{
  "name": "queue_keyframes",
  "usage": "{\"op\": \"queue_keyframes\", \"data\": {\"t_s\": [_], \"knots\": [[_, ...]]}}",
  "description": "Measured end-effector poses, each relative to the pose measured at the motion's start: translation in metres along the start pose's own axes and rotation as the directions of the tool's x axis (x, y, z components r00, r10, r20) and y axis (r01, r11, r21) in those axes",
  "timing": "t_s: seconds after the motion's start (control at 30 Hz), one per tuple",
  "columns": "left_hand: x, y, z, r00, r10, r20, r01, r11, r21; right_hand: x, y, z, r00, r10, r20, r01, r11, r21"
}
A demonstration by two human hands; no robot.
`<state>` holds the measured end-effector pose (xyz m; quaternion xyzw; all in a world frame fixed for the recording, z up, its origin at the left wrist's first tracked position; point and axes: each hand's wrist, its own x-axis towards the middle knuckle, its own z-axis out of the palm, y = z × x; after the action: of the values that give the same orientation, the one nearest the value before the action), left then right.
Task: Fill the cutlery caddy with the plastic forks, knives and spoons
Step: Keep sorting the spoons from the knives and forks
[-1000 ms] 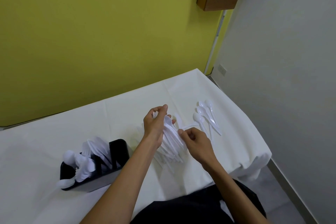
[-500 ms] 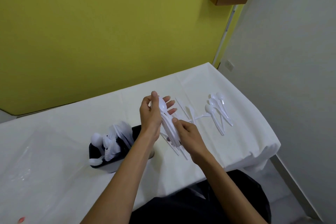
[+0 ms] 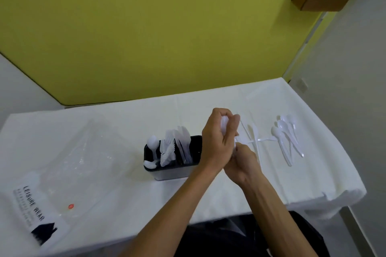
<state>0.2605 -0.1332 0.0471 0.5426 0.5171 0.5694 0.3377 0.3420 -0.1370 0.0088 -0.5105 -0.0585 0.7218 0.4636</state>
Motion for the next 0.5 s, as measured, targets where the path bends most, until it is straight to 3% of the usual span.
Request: {"op": "queue_keyframes", "data": {"t_s": [0.17,0.27,0.37,0.43,0.5], "knots": [[0.010,0.004,-0.040,0.999,0.025,0.047,-0.028,0.998,0.063,-0.014,0.006,0.026,0.988,-0.065,0.137,0.081,0.990,-0.118],[0.015,0.011,-0.070,0.998,0.041,-0.049,-0.036,0.994,0.104,-0.025,0.011,0.050,0.964,-0.086,0.250,0.141,0.968,-0.208],[0.021,0.017,-0.105,0.976,0.042,-0.213,-0.018,0.994,0.111,-0.027,0.014,0.077,0.960,-0.112,0.257,0.208,0.900,-0.383],[0.024,0.020,-0.128,0.950,0.042,-0.308,-0.018,0.997,0.078,-0.023,0.018,0.090,0.941,-0.232,0.245,0.328,0.804,-0.497],[0.027,0.021,-0.147,0.927,0.056,-0.371,-0.031,0.997,0.072,-0.012,0.025,0.090,0.860,-0.456,0.230,0.485,0.589,-0.646]]}}
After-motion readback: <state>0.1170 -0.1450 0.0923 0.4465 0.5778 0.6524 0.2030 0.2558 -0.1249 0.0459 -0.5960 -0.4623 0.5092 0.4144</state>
